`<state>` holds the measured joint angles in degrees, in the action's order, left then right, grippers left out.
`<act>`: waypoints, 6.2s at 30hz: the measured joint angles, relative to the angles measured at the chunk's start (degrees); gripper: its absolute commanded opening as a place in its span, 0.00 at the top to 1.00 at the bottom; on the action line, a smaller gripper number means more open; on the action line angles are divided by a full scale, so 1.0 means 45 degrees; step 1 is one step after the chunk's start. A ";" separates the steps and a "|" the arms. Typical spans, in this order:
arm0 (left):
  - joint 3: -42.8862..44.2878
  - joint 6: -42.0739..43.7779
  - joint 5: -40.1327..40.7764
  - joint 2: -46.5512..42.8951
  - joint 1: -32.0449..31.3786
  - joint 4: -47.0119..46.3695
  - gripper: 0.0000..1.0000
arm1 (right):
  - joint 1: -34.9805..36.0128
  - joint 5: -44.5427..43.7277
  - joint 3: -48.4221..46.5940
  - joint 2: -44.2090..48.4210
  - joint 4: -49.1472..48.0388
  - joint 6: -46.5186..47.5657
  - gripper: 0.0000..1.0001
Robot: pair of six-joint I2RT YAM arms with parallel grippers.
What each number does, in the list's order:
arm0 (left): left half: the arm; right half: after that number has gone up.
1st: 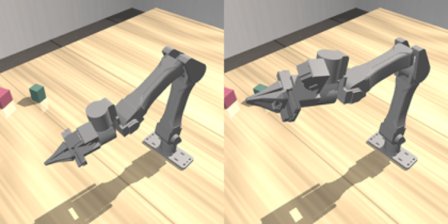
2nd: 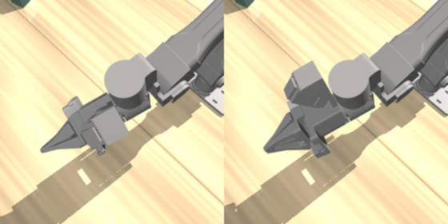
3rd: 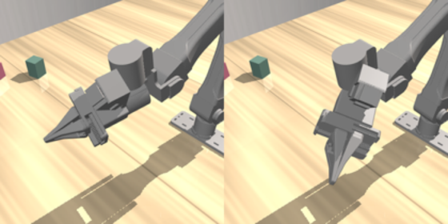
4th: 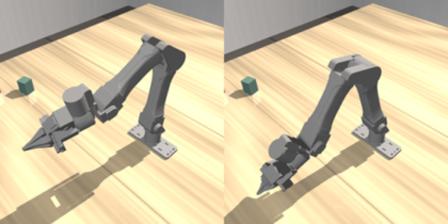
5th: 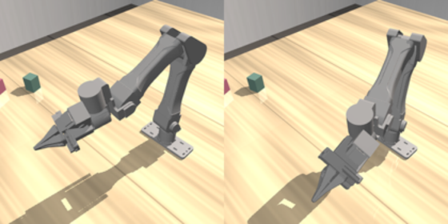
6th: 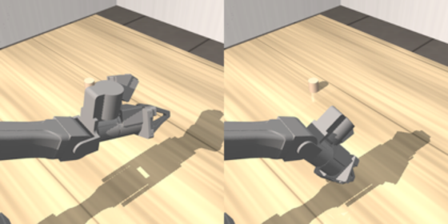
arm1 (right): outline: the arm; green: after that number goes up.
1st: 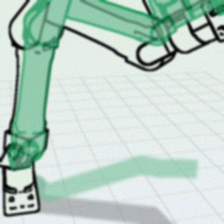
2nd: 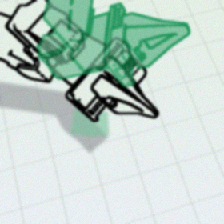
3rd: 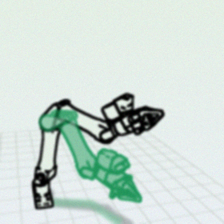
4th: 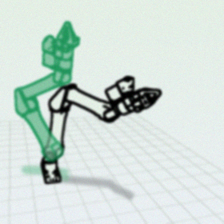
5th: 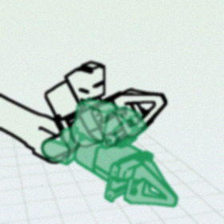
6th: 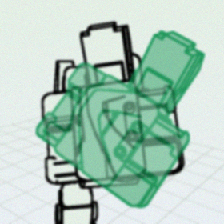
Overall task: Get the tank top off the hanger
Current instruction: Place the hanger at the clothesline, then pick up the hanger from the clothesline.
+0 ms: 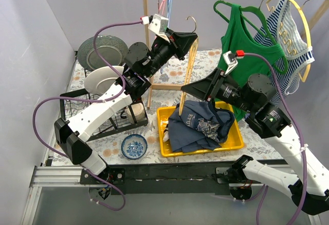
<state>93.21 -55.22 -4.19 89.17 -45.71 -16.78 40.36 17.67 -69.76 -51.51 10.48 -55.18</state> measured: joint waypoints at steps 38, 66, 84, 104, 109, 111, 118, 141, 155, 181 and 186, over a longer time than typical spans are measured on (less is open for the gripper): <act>-0.0049 0.0627 0.1496 0.0107 -0.0112 -0.0495 1.00 | 0.0457 -0.0991 0.1666 0.0029 -0.1860 -0.1360 0.45; -0.1112 0.1438 -0.3065 -0.1010 0.0393 -0.1059 0.95 | 0.0787 -0.0228 0.3351 0.2608 -0.1307 -0.0933 0.99; -0.1778 0.0534 -0.4051 -0.2157 0.1467 0.0073 0.02 | 0.0787 -0.0573 0.2637 0.1962 -0.1870 -0.0097 0.99; -0.3866 0.1948 -0.2691 -0.5979 0.1467 0.1258 0.02 | 0.0787 -0.3643 0.2278 0.0058 -0.5785 -0.1438 0.99; -0.4211 0.2200 -0.2288 -0.6722 0.1467 0.1302 0.02 | 0.0787 -0.4386 0.2516 -0.0112 -0.6504 -0.2001 0.99; -0.4289 0.2278 -0.2166 -0.6921 0.1467 0.1277 0.02 | 0.0787 -0.4614 0.2511 -0.0359 -0.6785 -0.2147 0.99; -0.4527 0.2433 -0.1928 -0.7261 0.1467 0.1365 0.02 | 0.0787 -0.5110 0.2176 -0.1647 -0.7062 -0.2671 0.99; -0.4945 0.2909 -0.1433 -0.8456 0.1467 0.1729 0.02 | 0.0607 -0.5761 0.0452 -0.3706 -0.7422 -0.3813 0.99; -0.4949 0.3021 -0.1341 -0.8874 0.1467 0.1797 0.02 | 0.0461 -0.5153 0.0437 -0.4634 -0.7305 -0.4240 0.49; -0.4843 0.2749 -0.1239 -0.9734 0.1467 0.2837 0.02 | 0.0301 -0.8733 -0.6562 -0.2123 0.3424 1.1322 0.27; -0.4745 0.2652 -0.1273 -0.9821 0.1467 0.3181 0.02 | 0.0117 -1.1536 -0.8884 -0.3133 0.3925 1.4090 0.18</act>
<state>71.85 -43.29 -9.91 44.97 -39.11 -2.46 40.88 -34.24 -109.73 -65.60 28.14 8.23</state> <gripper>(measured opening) 0.981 0.772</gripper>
